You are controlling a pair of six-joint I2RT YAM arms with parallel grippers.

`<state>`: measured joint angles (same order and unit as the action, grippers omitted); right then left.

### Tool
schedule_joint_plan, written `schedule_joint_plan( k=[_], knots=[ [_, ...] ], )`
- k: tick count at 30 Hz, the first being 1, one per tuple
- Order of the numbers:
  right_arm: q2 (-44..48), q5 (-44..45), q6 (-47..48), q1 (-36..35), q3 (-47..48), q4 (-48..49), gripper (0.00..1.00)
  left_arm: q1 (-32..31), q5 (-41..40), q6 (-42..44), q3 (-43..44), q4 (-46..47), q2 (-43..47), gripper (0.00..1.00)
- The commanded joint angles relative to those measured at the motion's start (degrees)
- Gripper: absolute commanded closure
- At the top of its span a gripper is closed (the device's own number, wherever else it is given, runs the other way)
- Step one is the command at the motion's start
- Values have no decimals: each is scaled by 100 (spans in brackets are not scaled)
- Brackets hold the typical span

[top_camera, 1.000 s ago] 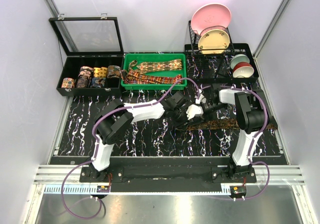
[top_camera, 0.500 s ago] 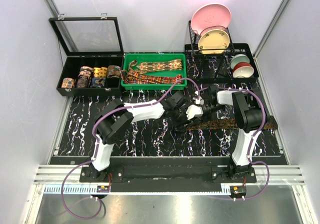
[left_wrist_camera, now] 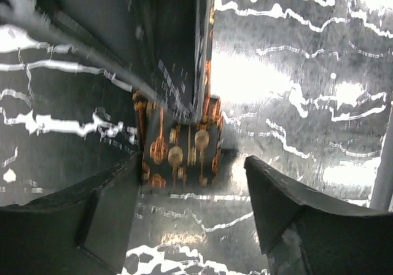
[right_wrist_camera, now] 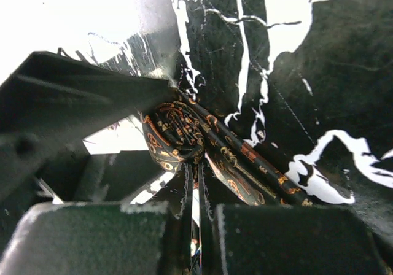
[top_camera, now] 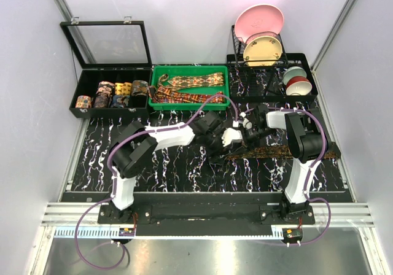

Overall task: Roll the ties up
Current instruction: Roll the tie at the center of the board.

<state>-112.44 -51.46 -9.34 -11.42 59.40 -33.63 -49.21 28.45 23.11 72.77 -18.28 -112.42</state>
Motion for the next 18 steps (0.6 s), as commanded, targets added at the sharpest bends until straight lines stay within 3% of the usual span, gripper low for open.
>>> schedule_joint_plan(
  k=[1, 8, 13, 16, 18],
  knots=[
    [-120, 892, 38, -53, -25, 163, 100, 175, 468, -52, -386, 788, 571, 25],
    [-234, 971, 11, -53, 46, 128, 100, 360, 715, 35, -1362, 2241, 959, 13],
    [-190, 963, 64, -53, 37, 111, 100, 254, 549, 228, -923, 1846, 468, 1],
    [-155, 937, 99, -53, 28, 102, 100, 131, 267, 422, -678, 1627, 204, 2],
    [-112, 884, 126, -62, -16, 154, 100, 61, 109, 422, -519, 1408, 46, 8]
  ],
)
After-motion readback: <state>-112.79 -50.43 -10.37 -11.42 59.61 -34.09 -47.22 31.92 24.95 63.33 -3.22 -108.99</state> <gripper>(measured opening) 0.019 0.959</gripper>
